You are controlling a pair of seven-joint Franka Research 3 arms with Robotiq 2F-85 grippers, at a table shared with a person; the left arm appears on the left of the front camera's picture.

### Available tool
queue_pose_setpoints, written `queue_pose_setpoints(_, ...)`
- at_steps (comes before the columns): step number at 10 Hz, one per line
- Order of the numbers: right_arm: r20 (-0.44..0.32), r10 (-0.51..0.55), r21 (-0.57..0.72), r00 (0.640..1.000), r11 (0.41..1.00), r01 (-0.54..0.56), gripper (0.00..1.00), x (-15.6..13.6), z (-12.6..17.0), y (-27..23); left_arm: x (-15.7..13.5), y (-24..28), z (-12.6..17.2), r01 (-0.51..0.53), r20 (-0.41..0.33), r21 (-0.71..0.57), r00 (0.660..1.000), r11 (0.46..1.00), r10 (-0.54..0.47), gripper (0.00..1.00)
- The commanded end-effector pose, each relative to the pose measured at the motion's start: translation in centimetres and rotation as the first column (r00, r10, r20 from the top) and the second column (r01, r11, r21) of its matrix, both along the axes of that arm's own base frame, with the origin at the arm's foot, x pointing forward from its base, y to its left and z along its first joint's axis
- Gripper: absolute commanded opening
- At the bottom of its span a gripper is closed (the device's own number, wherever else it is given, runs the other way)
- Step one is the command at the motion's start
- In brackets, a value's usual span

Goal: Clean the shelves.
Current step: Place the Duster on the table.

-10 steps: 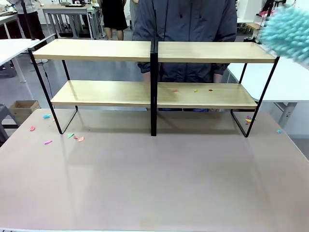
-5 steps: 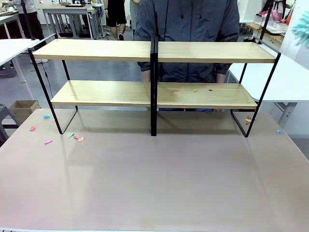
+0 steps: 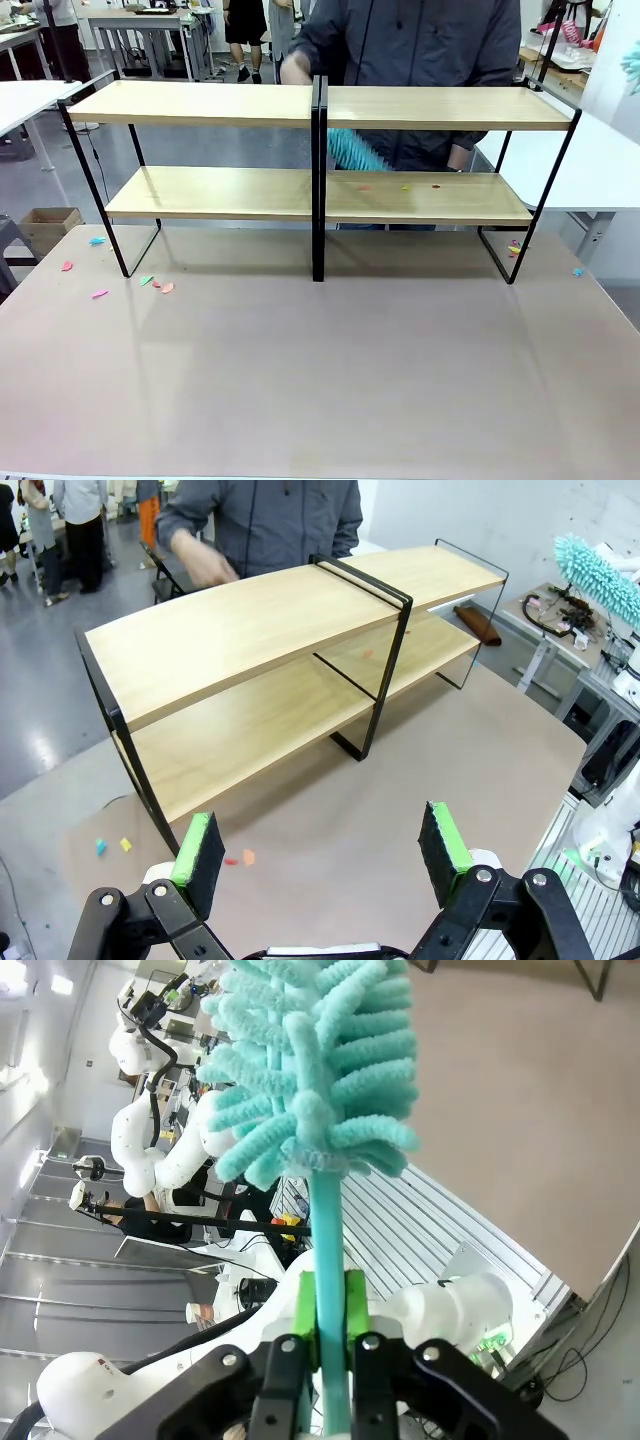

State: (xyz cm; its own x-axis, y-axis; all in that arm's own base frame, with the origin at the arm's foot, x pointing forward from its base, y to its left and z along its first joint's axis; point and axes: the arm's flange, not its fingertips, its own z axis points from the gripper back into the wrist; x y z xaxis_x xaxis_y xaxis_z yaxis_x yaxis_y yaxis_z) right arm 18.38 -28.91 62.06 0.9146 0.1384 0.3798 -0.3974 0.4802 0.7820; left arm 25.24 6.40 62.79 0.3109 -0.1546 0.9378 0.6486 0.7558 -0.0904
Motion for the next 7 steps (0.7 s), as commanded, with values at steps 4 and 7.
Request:
queue_pose_setpoints(4, 0.008, 0.002, -0.003, 1.000, 1.000, -0.002, 0.13, 0.05, 0.25, 0.00, -0.24, -0.32, -0.57, -0.017, -0.007, 0.006, 1.000, 1.000, 0.017, 1.00)
queue_pose_setpoints(7, 0.008, 0.002, -0.003, 1.000, 1.000, -0.002, 0.13, 0.05, 0.25, 0.00, -0.24, -0.32, -0.57, -0.017, -0.007, 0.006, 1.000, 1.000, 0.017, 1.00)
